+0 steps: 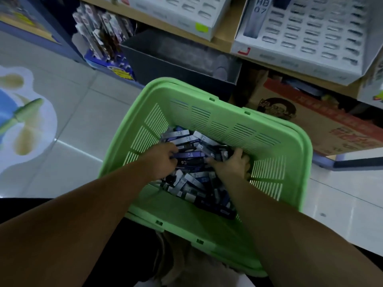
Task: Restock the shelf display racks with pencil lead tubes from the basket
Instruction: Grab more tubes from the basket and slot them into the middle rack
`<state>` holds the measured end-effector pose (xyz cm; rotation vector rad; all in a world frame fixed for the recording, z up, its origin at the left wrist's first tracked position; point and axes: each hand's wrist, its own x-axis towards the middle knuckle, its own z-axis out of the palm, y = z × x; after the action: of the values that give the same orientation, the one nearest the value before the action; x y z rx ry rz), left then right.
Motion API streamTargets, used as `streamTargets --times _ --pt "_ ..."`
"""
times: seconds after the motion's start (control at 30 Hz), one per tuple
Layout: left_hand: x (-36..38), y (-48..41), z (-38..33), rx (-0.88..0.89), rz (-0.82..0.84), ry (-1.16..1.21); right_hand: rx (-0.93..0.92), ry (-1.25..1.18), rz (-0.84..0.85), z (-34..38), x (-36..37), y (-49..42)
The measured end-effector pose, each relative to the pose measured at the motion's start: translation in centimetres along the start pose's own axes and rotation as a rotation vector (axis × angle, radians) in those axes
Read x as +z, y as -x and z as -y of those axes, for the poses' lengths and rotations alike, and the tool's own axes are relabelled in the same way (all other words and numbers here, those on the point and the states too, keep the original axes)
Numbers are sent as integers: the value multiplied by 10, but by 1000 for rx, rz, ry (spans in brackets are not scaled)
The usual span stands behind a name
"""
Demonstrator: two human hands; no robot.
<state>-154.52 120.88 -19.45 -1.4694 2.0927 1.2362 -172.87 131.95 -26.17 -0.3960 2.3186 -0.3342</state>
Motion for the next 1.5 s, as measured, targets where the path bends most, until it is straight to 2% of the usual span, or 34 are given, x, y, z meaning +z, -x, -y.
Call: streamTargets --times 0.17,0.37,0.53,0.7,0.8,0.9,1.0,1.2,1.5 --pt "5 3 2 -5 -4 65 -69 31 38 -2 1 -4" --pt "10 4 4 -12 20 116 -65 -167 194 5 -9 -3" --pt "13 -3 8 -16 23 52 -32 -313 278 12 -21 1" --pt "16 -26 -3 33 28 -138 28 -451 258 4 -34 7" --pt "28 -39 -7 171 -10 -397 29 -566 260 4 -42 18" --pt "45 -43 -3 239 61 -681 62 -672 291 5 -51 21" --pt "53 -45 -4 267 35 -794 69 -731 302 4 -60 25" --pt "49 -51 -5 251 74 -773 56 -774 251 -1 -71 32" --pt "34 -47 8 185 104 -465 78 -650 302 -11 -71 61"
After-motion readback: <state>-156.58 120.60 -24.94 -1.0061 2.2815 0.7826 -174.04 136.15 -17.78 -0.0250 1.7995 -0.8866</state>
